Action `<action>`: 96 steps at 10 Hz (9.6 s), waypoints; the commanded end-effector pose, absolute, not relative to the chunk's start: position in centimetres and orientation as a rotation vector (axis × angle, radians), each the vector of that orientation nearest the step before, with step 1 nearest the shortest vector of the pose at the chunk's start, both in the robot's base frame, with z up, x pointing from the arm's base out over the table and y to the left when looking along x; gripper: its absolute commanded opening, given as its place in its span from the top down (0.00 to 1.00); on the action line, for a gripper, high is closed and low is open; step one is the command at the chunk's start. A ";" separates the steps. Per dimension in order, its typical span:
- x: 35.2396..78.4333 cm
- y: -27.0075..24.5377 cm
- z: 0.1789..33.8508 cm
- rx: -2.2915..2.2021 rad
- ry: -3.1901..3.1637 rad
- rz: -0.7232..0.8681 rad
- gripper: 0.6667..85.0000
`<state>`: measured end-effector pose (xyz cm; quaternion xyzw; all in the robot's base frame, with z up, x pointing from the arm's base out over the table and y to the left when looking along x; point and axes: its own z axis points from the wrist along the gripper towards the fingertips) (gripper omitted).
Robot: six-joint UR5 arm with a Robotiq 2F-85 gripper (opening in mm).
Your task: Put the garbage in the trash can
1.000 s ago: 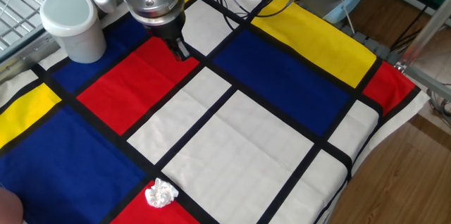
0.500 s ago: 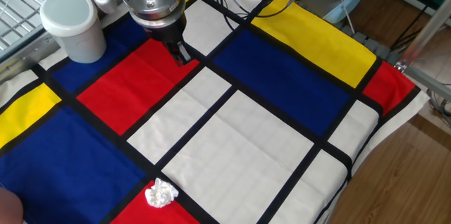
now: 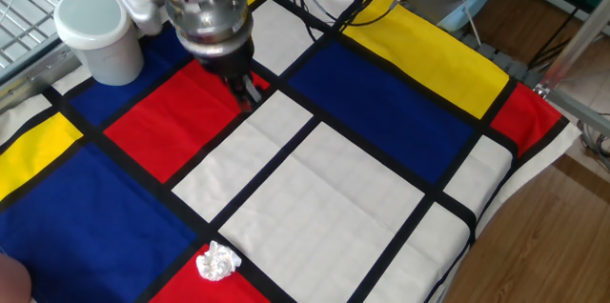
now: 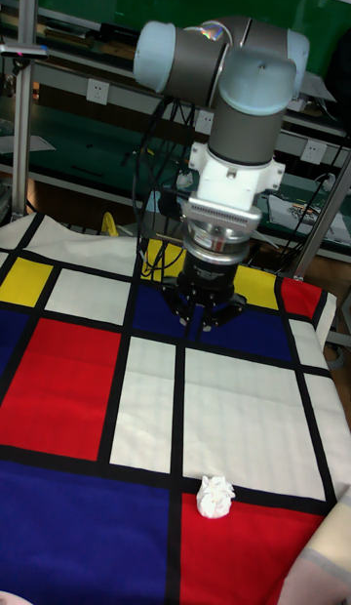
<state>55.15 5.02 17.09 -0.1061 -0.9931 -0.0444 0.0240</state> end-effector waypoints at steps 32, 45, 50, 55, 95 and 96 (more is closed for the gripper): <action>56.5 5.2 13.7 -0.320 -3.087 -0.010 0.92; 56.1 6.0 13.9 -0.180 -3.085 -0.054 1.00; 57.4 7.3 14.0 -0.225 -3.127 -0.139 0.98; 59.0 9.1 14.3 -0.155 -3.185 -0.258 0.89; 72.8 12.0 3.7 0.312 -3.181 -0.142 0.33; 72.9 12.1 3.4 0.314 -3.187 -0.151 0.32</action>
